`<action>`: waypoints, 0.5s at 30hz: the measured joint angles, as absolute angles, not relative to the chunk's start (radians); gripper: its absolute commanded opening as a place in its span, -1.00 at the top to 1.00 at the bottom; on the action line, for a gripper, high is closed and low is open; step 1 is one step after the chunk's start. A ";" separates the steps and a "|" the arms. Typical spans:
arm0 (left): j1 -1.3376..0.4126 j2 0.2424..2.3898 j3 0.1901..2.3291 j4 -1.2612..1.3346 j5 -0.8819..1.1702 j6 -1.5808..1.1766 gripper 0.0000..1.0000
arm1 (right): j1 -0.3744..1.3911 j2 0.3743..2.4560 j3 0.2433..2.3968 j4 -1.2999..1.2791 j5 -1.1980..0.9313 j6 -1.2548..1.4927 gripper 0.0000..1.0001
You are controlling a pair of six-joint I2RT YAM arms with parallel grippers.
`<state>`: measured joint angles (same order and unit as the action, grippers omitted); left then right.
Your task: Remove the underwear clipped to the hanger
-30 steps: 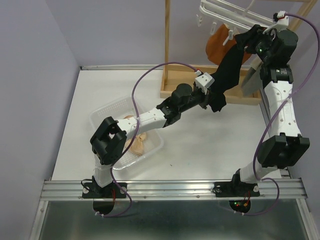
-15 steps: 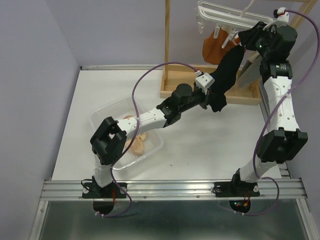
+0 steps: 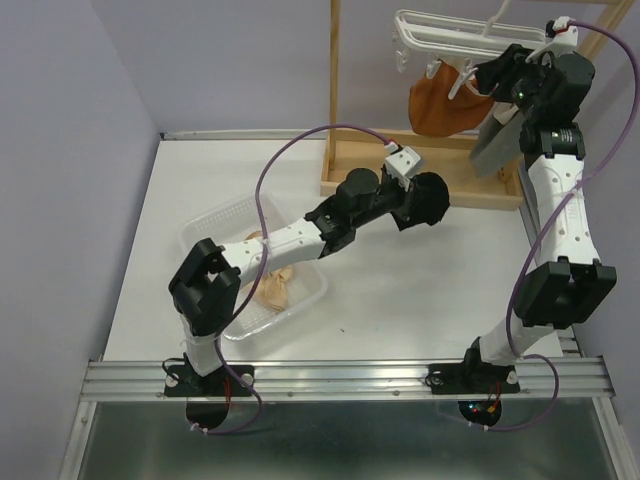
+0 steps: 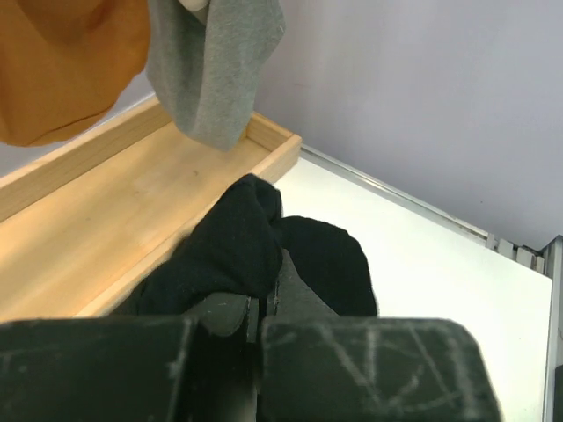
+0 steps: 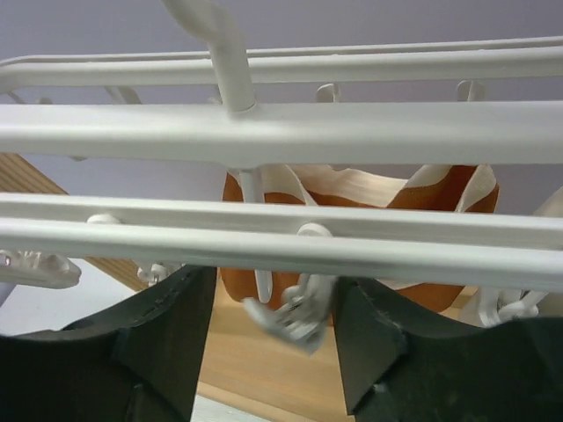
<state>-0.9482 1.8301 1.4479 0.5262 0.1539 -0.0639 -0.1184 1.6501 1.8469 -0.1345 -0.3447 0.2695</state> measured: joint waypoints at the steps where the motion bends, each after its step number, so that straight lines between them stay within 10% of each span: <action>1: -0.948 1.806 1.435 0.518 0.148 -0.058 1.00 | -0.118 1.644 1.837 -0.129 -0.345 0.269 -0.31; 8: -0.948 1.541 1.284 0.400 0.037 0.006 1.00 | -0.118 1.528 1.702 -0.124 -0.348 0.215 -0.95; 15: -0.944 1.245 1.147 0.242 -0.150 0.007 1.00 | -0.120 1.373 1.544 -0.120 -0.350 0.145 -1.00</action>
